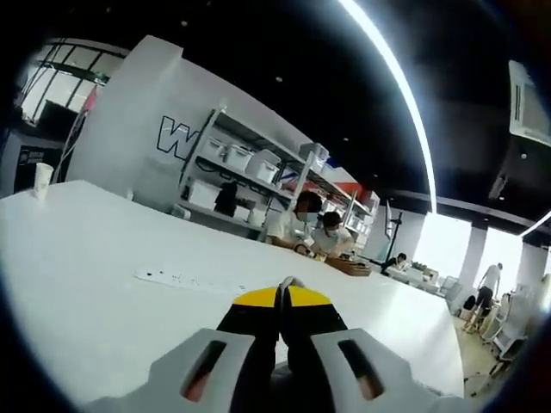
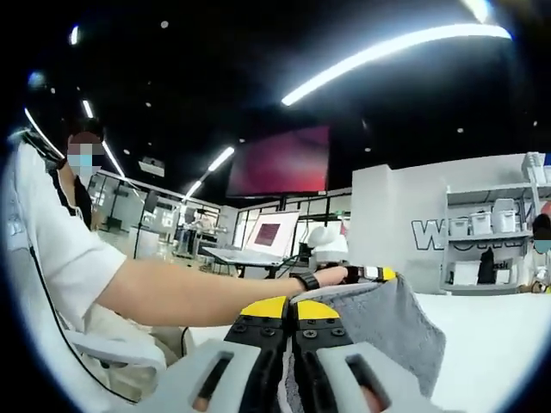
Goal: Open the folded towel by lifting each exposed corner and separating the folded layers until the towel lies flat within the target outline without major curled edges
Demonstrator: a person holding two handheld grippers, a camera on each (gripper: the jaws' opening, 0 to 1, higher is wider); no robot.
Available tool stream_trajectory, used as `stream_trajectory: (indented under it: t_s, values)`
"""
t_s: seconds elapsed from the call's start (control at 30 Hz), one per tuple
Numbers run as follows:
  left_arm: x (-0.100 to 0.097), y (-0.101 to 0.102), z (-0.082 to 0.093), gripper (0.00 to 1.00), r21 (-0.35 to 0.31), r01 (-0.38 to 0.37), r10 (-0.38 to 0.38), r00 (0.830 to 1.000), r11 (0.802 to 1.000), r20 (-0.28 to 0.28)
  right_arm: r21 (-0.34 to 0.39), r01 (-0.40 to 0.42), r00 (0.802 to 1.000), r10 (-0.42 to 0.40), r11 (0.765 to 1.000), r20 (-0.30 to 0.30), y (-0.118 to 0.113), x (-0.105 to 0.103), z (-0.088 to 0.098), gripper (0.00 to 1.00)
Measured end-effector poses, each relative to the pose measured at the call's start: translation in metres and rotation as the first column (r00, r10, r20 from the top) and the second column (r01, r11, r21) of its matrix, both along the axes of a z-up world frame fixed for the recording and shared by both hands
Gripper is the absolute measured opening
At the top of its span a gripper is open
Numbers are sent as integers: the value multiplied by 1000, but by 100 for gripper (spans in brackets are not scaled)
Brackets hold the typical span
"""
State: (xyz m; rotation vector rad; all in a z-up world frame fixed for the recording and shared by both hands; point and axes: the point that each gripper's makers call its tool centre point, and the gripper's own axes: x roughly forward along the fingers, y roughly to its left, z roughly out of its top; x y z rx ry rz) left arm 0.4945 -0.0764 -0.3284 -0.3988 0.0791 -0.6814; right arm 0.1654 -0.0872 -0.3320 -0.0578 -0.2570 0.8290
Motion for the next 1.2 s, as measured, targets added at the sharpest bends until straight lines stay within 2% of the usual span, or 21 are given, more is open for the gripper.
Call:
stream_trajectory:
  t_s: [0.23,0.33,0.67,0.77,0.93,1.0,1.2]
  values:
    - [-4,-4,0,1,7,5,-5,1000,1000,12,4,-2,1000,2,1000,1,-5,-3,3,0]
    - [-5,-6,2,1,-11,11,-11,1000,1000,11,-7,-16,1000,15,1000,-10,-5,-4,2,0]
    - [-5,-7,4,1,-25,8,-7,999,1000,32,56,-40,999,42,998,-35,-21,-4,12,0]
    - [-6,-8,3,1,-12,6,-6,999,1000,35,71,-61,996,65,996,-55,-22,-4,13,0]
    - [-6,-8,5,1,-15,1,0,999,1000,41,31,-42,999,43,999,-32,-29,-4,10,0]
    - [-8,-9,5,1,-20,0,1,999,1000,47,52,-41,998,43,998,-40,-34,-4,11,0]
    - [-10,-10,6,1,-26,0,1,999,1000,45,47,-33,999,34,998,-34,-37,-4,13,0]
